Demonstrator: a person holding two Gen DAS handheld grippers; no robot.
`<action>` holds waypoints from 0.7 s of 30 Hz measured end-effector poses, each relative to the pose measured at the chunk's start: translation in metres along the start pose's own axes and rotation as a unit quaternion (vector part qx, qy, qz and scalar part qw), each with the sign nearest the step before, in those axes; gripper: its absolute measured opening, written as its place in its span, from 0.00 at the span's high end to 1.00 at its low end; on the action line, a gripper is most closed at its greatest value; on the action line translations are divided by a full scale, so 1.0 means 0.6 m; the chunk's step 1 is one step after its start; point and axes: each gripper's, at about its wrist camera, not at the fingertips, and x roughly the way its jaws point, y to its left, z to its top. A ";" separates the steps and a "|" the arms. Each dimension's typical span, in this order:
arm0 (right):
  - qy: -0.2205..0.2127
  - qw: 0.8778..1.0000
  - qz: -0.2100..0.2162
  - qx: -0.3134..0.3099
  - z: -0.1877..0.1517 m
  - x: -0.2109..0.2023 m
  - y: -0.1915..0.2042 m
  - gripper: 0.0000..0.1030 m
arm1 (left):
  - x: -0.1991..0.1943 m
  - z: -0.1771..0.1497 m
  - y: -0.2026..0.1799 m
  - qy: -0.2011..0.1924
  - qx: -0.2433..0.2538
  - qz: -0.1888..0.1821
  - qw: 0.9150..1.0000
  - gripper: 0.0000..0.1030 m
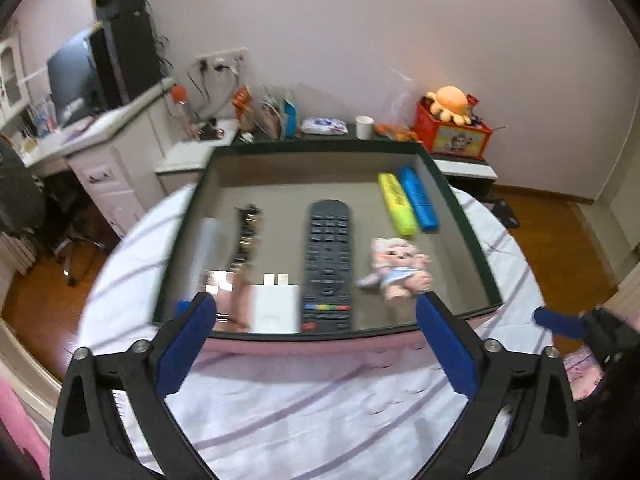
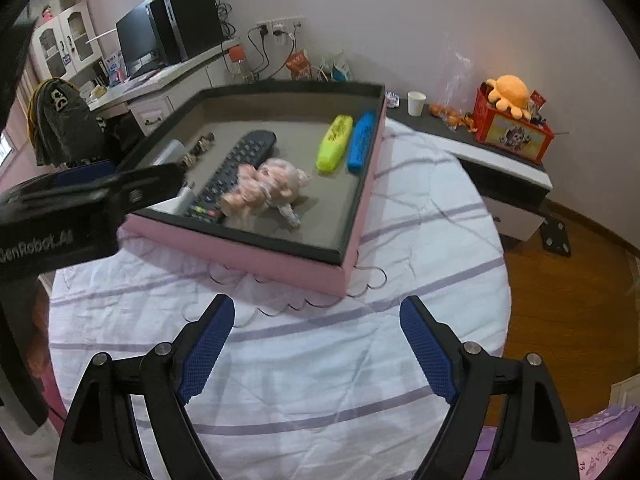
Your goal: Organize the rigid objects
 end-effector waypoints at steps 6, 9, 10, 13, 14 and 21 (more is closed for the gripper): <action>-0.023 1.000 -0.013 -0.008 0.034 -0.029 0.035 0.16 | -0.026 -0.001 0.052 -0.007 -0.009 -0.002 1.000 0.01; -0.031 0.999 -0.020 -0.003 0.053 -0.032 0.048 0.16 | -0.032 -0.002 0.064 -0.007 -0.010 -0.009 1.000 0.00; -0.031 0.999 -0.025 -0.002 0.058 -0.031 0.051 0.16 | -0.032 -0.002 0.065 -0.006 -0.009 -0.012 1.000 0.00; -0.031 0.999 -0.033 -0.001 0.079 -0.026 0.059 0.16 | -0.026 0.001 0.065 0.002 -0.004 -0.019 1.000 0.00; -0.029 0.999 -0.036 0.000 0.083 -0.024 0.061 0.16 | -0.023 0.003 0.067 0.005 -0.004 -0.025 1.000 0.00; -0.021 0.998 -0.063 0.014 0.117 -0.011 0.064 0.00 | -0.020 0.017 0.082 0.009 -0.015 -0.038 0.999 0.00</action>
